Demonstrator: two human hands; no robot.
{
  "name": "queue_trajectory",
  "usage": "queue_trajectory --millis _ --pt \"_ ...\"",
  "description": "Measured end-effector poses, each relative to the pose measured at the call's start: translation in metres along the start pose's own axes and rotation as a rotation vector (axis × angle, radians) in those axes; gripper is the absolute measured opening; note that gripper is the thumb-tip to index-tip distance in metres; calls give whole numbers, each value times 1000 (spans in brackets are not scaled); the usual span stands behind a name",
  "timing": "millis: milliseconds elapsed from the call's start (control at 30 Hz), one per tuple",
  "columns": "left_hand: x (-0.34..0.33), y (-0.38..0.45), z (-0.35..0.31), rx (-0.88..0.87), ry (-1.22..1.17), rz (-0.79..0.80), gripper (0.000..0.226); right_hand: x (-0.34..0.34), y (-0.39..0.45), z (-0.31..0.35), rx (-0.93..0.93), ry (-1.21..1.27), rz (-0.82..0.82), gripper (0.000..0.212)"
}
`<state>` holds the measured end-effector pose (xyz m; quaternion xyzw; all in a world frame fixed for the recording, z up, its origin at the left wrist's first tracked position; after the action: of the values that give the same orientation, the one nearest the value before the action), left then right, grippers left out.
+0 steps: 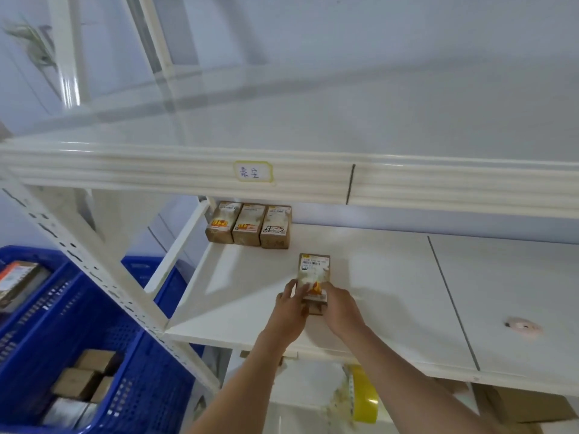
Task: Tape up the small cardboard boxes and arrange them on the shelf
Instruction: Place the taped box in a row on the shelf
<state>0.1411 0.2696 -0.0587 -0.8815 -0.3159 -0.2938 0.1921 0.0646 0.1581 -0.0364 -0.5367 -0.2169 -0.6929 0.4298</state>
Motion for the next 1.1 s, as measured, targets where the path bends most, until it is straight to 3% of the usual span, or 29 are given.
queue_trajectory --millis 133,233,500,767,1100 --pt "9 12 12 5 269 55 63 -5 15 9 -41 -80 -33 41" --pt "14 23 15 34 368 77 68 -6 29 16 -39 -228 34 48" --pt "30 72 11 74 455 122 75 -2 68 23 -84 -310 134 68" --pt "47 110 16 -62 524 7 68 4 123 32 -69 -293 92 67" --pt "59 150 22 -7 607 31 74 5 173 38 -32 -298 100 70"
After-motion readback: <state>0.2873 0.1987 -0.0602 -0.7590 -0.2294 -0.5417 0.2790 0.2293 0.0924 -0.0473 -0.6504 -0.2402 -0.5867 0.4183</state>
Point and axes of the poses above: each hand's wrist, its own y-axis towards the middle knuckle, its own x-axis out of the back of the hand, z = x × y, the point moved 4 cm from there along y, towards the middle knuckle, and after that the axes turned 14 degrees about -y, right-handed, at the moved point
